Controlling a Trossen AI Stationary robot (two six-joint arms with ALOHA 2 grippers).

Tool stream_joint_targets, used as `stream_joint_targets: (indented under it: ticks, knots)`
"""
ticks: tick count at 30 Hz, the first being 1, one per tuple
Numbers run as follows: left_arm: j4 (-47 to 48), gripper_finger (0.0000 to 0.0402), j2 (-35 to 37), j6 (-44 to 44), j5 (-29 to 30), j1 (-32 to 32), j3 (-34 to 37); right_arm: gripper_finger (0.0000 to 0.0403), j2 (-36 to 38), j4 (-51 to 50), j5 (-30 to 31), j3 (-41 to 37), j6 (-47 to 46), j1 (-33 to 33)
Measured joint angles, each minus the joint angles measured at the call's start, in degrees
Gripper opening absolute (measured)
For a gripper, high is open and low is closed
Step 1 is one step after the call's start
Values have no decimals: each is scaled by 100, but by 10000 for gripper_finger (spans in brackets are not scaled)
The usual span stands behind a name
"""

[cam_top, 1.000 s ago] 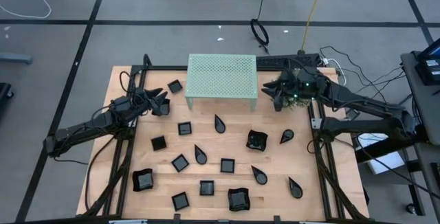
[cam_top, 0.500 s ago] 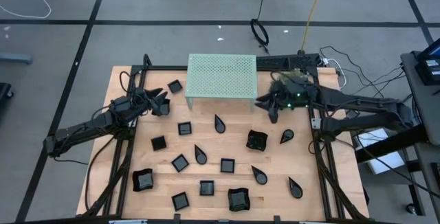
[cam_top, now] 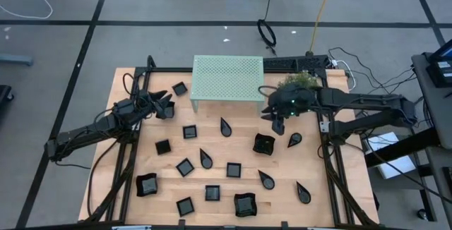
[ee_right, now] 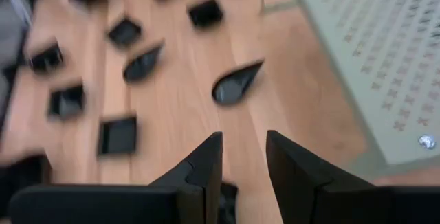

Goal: Pick & Place Mini shaped plates
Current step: Put the black distorted square plate on the shelf

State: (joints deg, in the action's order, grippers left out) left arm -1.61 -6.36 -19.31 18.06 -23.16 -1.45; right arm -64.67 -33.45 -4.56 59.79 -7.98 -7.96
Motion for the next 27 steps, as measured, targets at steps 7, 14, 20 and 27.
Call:
stream_joint_targets:
  ticks: [7,14,20,27]
  knots:
    - [0,182,-1,2,-2,-1,1,100,-291,-674,22,-229,567,22]
    - [2,182,-1,2,1,-2,1,100,-626,-401,-11,-954,456,46]
    - [-7,182,1,0,-2,1,1,100,-813,83,-17,-1428,-77,175]
    - [-13,182,0,2,-1,0,1,105,-834,1170,-173,-1802,-330,534]
